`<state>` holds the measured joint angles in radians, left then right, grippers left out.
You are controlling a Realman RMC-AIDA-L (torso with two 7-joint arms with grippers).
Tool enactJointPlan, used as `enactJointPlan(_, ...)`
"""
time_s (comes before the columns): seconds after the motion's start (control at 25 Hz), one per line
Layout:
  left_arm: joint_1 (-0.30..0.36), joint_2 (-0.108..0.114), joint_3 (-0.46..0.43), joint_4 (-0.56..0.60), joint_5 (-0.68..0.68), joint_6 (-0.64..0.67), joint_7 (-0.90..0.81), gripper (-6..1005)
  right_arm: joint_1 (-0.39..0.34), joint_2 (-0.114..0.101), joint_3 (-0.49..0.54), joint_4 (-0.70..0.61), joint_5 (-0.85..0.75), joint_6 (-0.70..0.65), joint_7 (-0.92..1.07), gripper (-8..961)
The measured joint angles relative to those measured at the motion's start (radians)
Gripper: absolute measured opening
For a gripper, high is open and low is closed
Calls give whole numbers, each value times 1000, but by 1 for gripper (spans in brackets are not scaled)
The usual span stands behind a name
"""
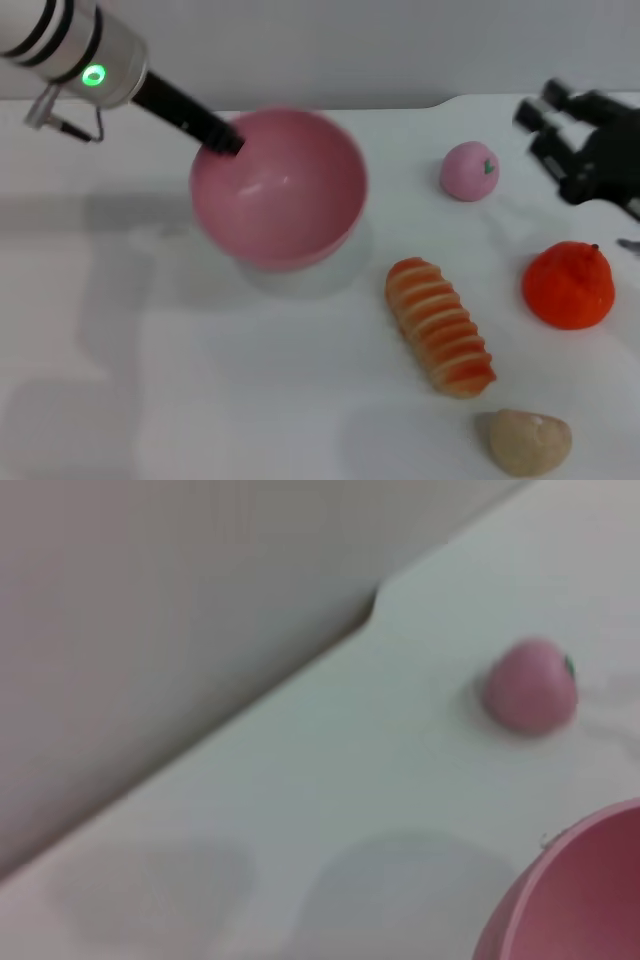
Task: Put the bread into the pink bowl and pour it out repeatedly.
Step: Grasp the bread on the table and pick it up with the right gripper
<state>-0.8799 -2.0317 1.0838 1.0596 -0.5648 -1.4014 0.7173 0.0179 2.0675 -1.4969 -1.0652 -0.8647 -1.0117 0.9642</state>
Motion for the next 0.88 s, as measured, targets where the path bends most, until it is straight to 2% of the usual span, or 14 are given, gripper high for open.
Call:
enactJointPlan(0.24,35,1,-4,8,14,-31,9,95,-4,1,21,-267,-538,69,477,324)
enactJointPlan(0.36,50,1,-4,13,14,-31,11,95,-21,5,27,-432,-821,44,721,325)
enactJointPlan(0.44,59,2,-5,18,14,-27,18,95,-27,6,37,-518,-955,-3,851,325)
enactJointPlan(0.68,65,7,-8,19,14,-19,25,96,23,3,116,-711,-1208,-246,1147,325)
enactJointPlan(0.88,65,5,-5,19,13,-16,34,96,108,4,90,-837,-1407,-404,1319,497)
